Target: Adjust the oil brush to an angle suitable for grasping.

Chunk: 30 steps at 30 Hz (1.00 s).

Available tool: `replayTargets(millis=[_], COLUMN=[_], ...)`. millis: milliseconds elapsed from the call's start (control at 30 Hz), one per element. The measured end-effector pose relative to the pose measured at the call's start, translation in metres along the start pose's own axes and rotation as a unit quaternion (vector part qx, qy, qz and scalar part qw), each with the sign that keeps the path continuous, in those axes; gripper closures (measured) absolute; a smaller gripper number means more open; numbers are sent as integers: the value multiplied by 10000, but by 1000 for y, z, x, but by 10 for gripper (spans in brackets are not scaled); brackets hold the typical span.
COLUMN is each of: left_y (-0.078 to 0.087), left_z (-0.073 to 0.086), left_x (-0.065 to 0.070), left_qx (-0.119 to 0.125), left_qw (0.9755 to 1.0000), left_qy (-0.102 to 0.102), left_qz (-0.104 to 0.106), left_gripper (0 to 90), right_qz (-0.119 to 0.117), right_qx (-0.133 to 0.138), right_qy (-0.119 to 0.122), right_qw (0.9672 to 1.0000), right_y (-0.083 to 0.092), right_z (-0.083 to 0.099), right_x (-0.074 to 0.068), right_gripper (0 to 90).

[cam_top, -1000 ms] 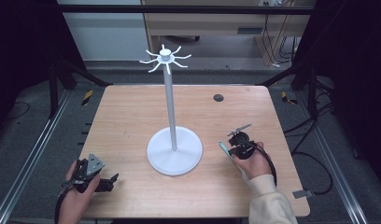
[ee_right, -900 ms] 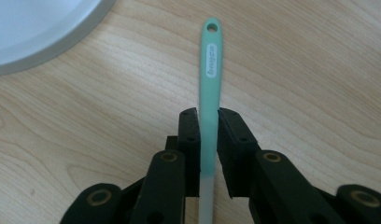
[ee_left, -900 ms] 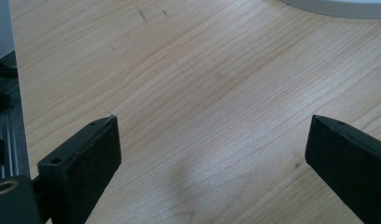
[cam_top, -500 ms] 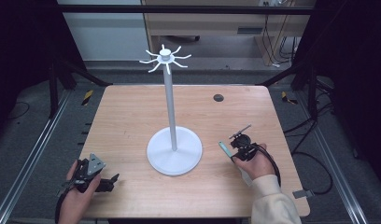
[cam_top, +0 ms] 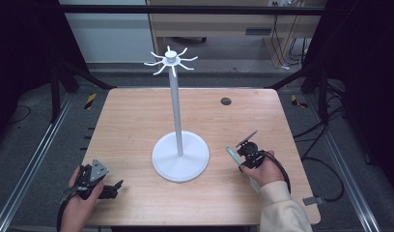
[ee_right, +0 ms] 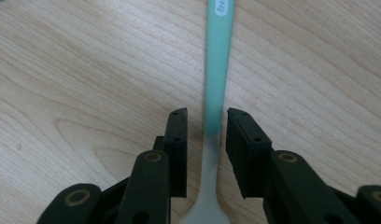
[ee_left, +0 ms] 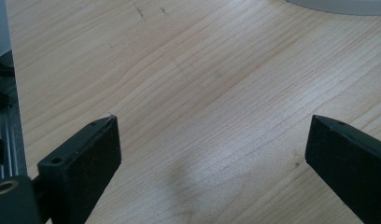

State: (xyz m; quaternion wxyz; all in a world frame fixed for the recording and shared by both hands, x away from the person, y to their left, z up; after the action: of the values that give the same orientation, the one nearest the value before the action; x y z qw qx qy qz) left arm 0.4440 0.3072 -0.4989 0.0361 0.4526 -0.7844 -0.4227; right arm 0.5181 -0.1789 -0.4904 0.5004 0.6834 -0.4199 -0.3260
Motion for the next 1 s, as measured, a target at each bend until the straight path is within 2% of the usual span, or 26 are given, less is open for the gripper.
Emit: replayTargets(millis=[400,1000], left_y=[0,-1], left_z=[0,-1], left_x=[1,1], left_qx=[-9,-9], left_qw=[10000,10000], left_qy=[-11,-25], left_qz=[15,14], left_gripper=[31,31], right_qz=[-36,-44], right_qx=[-143,-199], right_qy=[-74,-54], right_qw=[9999,9998], right_y=[-3,-5], right_z=[3,2], right_x=[2,4], right_gripper=[744,787])
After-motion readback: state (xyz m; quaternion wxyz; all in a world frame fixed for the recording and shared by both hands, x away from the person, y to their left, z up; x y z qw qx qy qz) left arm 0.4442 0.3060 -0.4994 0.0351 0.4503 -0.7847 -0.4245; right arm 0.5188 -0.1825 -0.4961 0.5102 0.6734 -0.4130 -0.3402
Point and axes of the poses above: each handheld gripper's, and its own axes: y roughly backward along the jaws, z roughly out of its underside, x roughly to its right, the point moved 3 cm from there along -y, roughly forward along the jaws, and after that the axes turned 7 degrees about -y, right-handed, at the moved point
